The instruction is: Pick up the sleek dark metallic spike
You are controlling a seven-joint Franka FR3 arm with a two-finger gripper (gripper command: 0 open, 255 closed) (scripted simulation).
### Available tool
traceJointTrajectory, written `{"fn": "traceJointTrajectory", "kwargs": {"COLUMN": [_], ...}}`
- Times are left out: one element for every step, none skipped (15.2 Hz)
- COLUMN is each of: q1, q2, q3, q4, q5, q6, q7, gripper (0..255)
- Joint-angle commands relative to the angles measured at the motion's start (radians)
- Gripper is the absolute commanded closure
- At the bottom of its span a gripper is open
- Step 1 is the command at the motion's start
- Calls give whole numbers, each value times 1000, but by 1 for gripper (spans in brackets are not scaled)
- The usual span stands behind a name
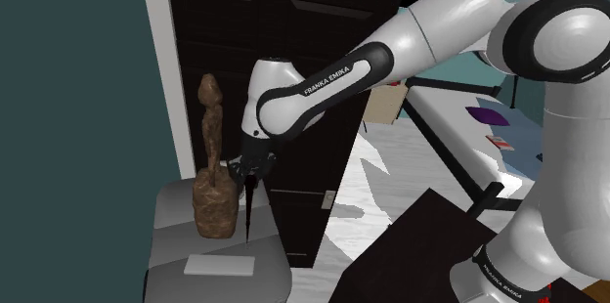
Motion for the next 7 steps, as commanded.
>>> {"fn": "traceJointTrajectory", "kwargs": {"q1": [-3, -4, -5, -6, -7, -7, -7], "q2": [-20, -28, -37, -45, -54, -55, -55], "q3": [2, 3, 4, 5, 6, 6, 6], "q4": [3, 4, 6, 9, 11, 11, 11], "q5": [3, 4, 6, 7, 8, 8, 8], "q6": [-22, -32, -43, -53, -63, -65, -65], "q7": [2, 3, 4, 5, 6, 6, 6], "gripper": [255, 255, 255, 255, 255, 255, 255]}}
